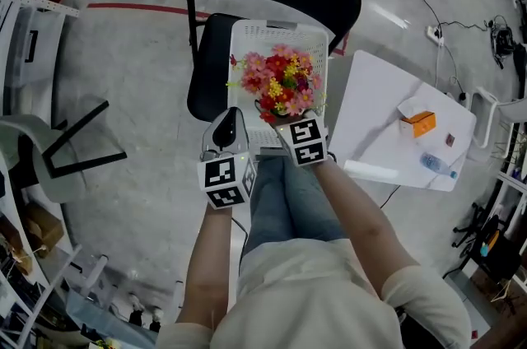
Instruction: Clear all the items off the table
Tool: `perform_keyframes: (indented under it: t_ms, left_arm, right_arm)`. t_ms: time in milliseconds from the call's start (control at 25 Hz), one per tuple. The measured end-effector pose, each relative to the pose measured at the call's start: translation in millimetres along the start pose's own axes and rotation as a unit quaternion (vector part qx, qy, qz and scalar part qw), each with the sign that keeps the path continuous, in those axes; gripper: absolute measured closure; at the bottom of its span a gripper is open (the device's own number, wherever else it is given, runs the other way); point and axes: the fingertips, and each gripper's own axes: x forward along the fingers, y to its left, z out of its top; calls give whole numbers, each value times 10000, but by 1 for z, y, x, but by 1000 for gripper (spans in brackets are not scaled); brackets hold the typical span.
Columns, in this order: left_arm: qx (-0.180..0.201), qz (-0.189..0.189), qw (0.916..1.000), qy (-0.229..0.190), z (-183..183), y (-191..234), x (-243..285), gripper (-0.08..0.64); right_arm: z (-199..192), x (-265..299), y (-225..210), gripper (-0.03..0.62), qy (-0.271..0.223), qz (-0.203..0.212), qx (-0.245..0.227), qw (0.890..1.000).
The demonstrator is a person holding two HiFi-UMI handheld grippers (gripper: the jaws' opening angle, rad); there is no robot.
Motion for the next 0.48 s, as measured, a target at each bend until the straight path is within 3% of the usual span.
perform_keyframes:
  t_ms: [480]
  left_arm:
    - [-206, 143, 9996, 99, -18, 10, 33, 551]
  right_arm:
    - [-30, 68, -26, 89, 176, -126, 120, 9997]
